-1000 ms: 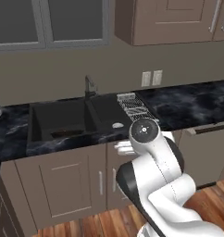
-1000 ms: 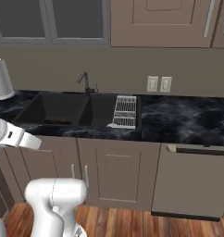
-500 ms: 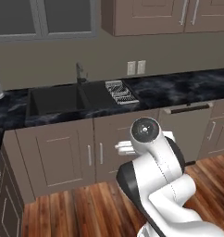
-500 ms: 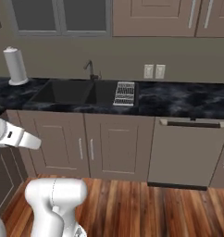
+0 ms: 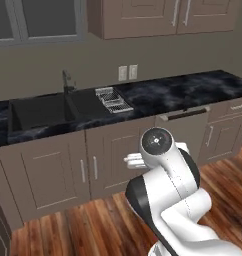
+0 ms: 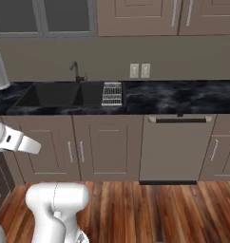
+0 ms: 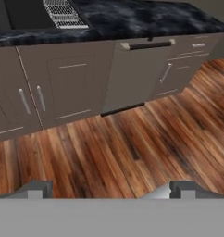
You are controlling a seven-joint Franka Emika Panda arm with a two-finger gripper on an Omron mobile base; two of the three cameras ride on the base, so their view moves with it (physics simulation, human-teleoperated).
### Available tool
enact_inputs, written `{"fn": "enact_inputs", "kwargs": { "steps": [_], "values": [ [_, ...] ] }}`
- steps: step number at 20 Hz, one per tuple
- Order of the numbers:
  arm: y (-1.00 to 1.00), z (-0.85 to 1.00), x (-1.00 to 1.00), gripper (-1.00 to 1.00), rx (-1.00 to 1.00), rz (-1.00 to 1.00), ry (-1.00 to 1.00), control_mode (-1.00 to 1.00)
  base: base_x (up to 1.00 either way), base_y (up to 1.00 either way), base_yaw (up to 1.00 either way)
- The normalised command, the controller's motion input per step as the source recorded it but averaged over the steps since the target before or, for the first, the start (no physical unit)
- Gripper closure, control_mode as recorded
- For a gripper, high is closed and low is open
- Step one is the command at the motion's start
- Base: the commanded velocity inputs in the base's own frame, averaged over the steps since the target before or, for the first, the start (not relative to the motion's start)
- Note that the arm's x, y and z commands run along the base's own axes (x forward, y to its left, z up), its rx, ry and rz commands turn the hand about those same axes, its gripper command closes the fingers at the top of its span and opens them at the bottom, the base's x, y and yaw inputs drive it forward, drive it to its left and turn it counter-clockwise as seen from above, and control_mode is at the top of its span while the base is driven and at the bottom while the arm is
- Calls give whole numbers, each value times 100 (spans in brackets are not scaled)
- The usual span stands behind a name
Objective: Move the pot and pan from the stove into the sink.
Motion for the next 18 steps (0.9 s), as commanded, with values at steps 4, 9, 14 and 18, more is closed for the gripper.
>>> {"fn": "enact_inputs", "kwargs": {
  "steps": [4,9,14,18],
  "values": [
    [0,0,0,-100,0,0,0,100,-11,0,-40],
    [0,0,0,-100,0,0,0,100,-12,0,-40],
    [0,0,0,-100,0,0,0,100,-13,0,-39],
    [0,0,0,-100,0,0,0,100,-14,0,-39]
  ]
}}
